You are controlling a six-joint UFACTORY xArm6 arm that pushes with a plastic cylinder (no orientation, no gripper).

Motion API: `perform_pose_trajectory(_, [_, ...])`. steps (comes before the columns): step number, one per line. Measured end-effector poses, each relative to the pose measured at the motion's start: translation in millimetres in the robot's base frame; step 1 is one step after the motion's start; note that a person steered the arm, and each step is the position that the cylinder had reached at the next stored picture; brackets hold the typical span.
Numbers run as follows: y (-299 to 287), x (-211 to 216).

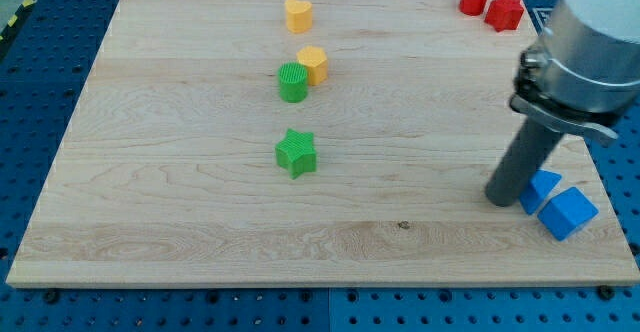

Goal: Move the green circle slightly left

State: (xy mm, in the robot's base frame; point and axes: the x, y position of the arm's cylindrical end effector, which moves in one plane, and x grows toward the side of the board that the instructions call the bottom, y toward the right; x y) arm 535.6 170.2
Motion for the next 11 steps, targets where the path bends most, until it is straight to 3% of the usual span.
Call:
perform_pose_trajectory(2, [-116.1, -75.2])
perform_pose_trajectory(4, [-116.2, -76.1])
perform_pose_trajectory(5, [-116.2, -100.9])
perform_pose_trajectory(7, [-116.3, -111.7])
perform_pose_trajectory(11, [-216.3, -159.4])
